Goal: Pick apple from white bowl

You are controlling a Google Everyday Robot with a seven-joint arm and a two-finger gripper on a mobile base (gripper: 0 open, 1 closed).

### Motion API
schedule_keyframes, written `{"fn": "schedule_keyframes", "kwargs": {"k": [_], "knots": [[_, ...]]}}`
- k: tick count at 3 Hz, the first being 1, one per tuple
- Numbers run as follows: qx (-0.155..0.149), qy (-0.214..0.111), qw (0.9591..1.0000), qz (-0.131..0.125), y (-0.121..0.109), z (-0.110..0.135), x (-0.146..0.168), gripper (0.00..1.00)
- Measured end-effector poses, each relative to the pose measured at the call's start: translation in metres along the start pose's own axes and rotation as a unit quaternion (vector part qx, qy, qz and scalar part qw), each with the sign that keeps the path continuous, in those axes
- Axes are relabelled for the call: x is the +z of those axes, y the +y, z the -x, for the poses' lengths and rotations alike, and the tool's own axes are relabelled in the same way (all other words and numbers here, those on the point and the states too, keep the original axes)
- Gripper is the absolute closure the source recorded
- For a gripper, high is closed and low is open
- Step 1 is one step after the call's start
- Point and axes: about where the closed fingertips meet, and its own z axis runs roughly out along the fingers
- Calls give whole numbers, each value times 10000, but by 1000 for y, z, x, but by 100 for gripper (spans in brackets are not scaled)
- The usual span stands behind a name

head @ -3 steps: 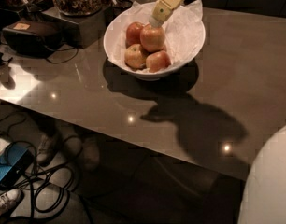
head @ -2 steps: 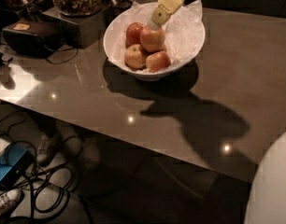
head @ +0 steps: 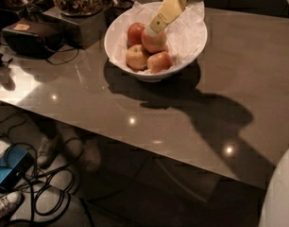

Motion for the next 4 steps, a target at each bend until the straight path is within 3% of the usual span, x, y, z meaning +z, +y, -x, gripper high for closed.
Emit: {"fn": "schedule_keyframes", "kwargs": {"k": [2,4], "knots": [[-11,-234,9997,40,-5,-2,22,17],[-53,-333,9993,148,-12,0,43,18]]}}
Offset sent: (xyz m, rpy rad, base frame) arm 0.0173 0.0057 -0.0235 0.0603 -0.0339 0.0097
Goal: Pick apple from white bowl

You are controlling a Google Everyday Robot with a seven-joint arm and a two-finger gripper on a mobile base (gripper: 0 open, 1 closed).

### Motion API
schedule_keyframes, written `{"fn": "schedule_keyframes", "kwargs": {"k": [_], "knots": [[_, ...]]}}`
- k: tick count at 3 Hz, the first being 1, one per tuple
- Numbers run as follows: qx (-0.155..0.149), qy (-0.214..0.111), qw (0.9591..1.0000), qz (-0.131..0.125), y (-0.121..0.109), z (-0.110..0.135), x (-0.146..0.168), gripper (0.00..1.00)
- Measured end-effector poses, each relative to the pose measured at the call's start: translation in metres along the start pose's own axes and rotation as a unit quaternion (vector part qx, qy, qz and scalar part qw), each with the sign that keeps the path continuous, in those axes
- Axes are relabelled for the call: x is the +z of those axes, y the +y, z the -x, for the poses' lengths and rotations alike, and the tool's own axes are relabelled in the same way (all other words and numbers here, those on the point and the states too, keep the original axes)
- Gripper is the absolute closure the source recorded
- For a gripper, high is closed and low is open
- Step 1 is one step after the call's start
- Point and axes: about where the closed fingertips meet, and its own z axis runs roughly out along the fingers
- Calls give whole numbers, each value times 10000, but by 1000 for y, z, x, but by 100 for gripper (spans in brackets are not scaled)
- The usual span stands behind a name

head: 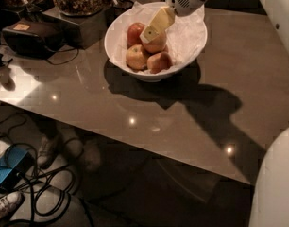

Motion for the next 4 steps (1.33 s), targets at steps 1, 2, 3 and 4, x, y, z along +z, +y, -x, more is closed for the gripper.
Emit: {"fn": "schedule_keyframes", "kwargs": {"k": [1,2,3,4], "knots": [[37,37,9999,100,2,-4,8,25],[-5,131,9994,323,2,-15,32,27],[31,124,9993,361,-1,-21,39,29],[95,89,9990,419,-7,-29,45,30]]}}
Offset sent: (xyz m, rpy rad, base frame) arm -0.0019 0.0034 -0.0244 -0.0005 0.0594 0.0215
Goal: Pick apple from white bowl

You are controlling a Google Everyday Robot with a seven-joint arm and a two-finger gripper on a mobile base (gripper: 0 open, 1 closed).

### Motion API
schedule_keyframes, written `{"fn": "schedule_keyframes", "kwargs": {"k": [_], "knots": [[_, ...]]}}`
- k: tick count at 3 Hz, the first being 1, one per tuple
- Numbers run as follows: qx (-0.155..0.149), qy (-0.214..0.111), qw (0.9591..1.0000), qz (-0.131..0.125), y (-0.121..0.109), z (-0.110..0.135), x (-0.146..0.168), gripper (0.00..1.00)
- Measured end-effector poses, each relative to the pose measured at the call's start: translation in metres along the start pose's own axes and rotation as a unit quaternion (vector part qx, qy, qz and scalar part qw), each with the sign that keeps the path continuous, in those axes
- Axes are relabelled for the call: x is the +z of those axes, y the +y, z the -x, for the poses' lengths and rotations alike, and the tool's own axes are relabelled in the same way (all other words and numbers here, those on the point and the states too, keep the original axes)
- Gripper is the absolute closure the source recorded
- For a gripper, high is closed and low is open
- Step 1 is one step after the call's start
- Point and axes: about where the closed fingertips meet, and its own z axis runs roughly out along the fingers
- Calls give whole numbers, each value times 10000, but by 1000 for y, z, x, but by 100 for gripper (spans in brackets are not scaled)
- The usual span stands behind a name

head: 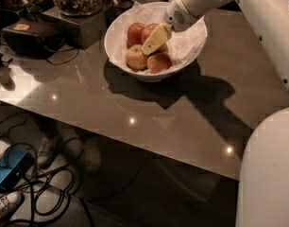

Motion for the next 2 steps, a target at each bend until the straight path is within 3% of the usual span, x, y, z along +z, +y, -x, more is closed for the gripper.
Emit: {"fn": "schedule_keyframes", "kwargs": {"k": [2], "knots": [[2,-1,10000,4,0,0,0,71]]}}
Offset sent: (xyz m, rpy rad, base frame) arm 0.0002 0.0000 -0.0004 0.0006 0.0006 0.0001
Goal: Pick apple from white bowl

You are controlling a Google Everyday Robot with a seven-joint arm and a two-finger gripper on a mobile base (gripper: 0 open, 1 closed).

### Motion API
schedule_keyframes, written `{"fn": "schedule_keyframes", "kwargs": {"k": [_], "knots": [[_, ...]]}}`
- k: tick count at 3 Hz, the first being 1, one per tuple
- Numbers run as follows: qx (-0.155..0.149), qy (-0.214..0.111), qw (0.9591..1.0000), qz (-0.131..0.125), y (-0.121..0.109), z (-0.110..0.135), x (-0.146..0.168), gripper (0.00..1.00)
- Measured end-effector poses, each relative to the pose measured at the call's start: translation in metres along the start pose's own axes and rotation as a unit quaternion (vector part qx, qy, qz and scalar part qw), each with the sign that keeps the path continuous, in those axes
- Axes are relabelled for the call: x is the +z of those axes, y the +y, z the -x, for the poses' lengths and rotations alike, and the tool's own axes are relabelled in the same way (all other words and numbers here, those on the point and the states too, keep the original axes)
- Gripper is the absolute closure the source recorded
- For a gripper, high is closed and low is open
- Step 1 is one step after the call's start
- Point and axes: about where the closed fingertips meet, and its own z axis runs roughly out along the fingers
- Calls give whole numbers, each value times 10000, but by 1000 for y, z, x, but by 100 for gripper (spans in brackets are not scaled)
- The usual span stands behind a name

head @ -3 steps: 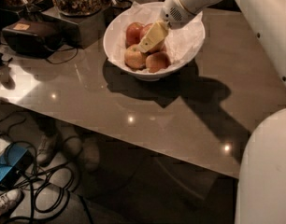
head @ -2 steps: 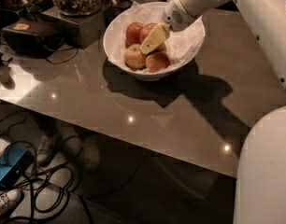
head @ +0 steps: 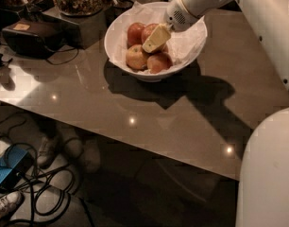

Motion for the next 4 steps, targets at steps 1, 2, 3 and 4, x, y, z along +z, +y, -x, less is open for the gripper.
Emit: {"fn": "schedule_keyframes", "kwargs": {"k": [1,2,3,4], "knots": [[0,0,10000,0,0,0,0,94],[-60,16,9999,-147,11,16,-19,100],[-122,59,9996,-232,36,40,-43,100],[-193,68,9997,-112,64,57,-64,100]]}}
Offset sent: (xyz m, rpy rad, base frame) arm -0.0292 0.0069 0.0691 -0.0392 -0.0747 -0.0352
